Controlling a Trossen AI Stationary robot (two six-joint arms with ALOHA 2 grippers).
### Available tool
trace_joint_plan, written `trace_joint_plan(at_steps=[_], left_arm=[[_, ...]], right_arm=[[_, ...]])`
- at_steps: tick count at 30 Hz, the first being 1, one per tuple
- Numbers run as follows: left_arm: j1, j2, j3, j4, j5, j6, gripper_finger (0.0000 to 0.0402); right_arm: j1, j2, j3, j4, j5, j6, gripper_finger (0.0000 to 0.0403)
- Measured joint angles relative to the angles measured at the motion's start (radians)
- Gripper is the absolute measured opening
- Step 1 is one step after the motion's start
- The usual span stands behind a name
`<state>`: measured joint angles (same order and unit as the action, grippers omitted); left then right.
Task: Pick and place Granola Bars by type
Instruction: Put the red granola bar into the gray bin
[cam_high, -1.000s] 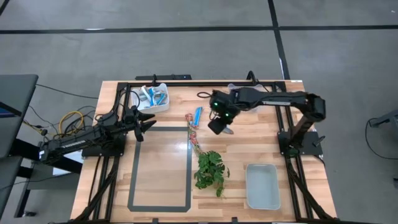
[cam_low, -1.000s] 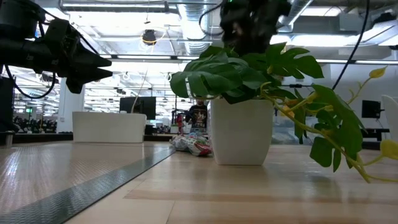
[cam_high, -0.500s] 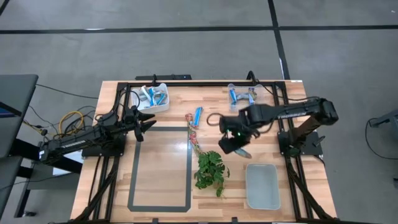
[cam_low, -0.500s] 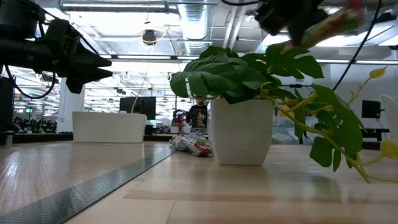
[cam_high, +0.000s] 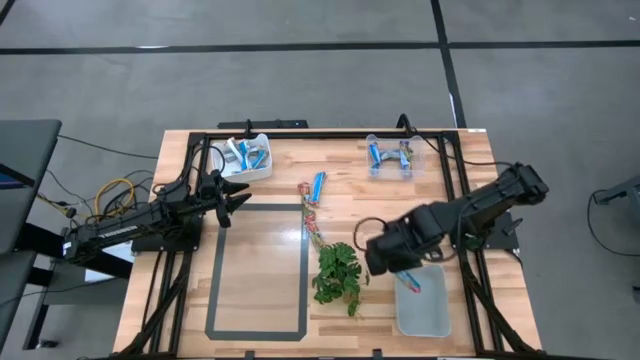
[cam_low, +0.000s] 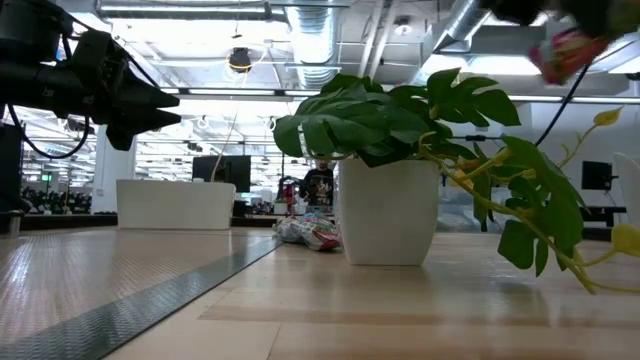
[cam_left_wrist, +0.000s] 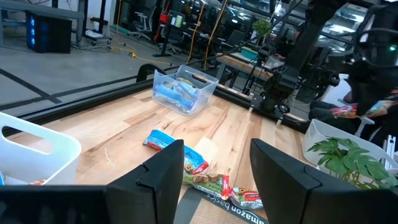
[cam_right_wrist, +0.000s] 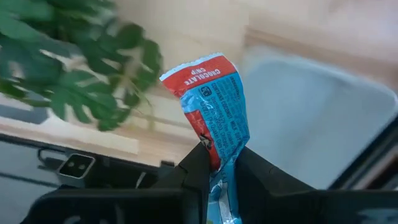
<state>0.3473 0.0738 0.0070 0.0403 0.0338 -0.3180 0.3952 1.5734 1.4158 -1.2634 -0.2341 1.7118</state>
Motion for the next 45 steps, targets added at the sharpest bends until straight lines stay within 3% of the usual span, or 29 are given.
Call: trace_joint_plan(at_steps=[11,23,29,37,45], left_arm=[[0.0,0.0,0.0,0.0,0.0,0.0,0.0176],[0.0,0.0,0.0,0.0,0.0,0.0,0.0176],[0.0,0.0,0.0,0.0,0.0,0.0,0.0176],[0.0,0.0,0.0,0.0,0.0,0.0,0.0176],[0.0,0.0,0.0,0.0,0.0,0.0,0.0176]], right_arm=[[0.206,0.0,-0.072,-0.071,0.001,0.38,0.0048],[0.306,0.001,-0.39,0.354,0.0,0.564,0.005],[0.312,0.001,-0.456,0.391,0.001,0.566,0.0087],[0.31,0.001,-0.433,0.385,0.01,0.512,0.0175],[0.283,0.001,-0.284,0.286,0.184,0.345,0.0222]])
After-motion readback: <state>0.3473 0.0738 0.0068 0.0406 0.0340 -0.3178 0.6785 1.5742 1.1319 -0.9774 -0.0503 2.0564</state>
